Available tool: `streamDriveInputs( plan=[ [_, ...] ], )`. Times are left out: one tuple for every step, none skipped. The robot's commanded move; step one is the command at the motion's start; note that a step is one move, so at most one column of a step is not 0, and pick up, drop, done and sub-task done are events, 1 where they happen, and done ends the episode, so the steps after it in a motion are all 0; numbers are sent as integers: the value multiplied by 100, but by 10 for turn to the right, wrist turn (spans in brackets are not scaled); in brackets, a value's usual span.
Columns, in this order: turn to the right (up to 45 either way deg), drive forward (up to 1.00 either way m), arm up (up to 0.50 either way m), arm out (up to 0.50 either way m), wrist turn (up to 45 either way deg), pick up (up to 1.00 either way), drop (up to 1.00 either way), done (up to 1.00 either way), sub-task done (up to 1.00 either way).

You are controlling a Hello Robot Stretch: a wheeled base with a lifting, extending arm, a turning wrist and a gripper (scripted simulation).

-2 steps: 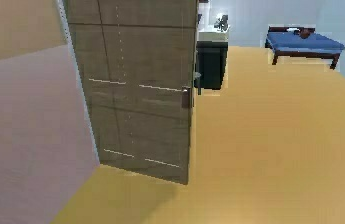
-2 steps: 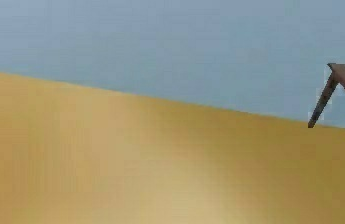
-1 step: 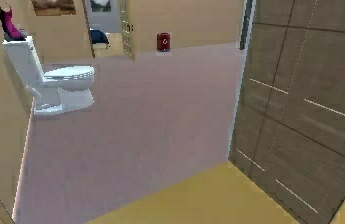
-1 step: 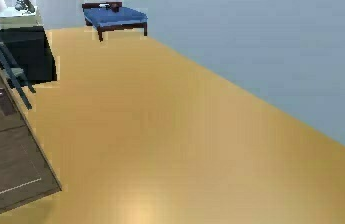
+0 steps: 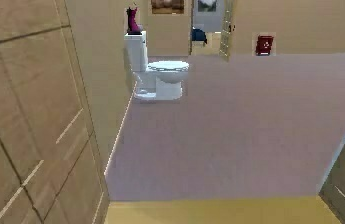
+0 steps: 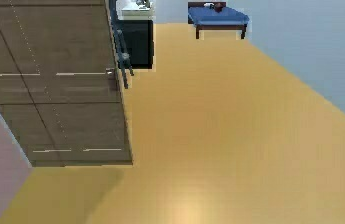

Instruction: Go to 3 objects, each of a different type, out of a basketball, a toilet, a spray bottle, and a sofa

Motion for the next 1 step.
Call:
streamDriveInputs(
  plan=[
    [0, 100, 0, 0, 0, 0, 0, 0, 0]
  ],
)
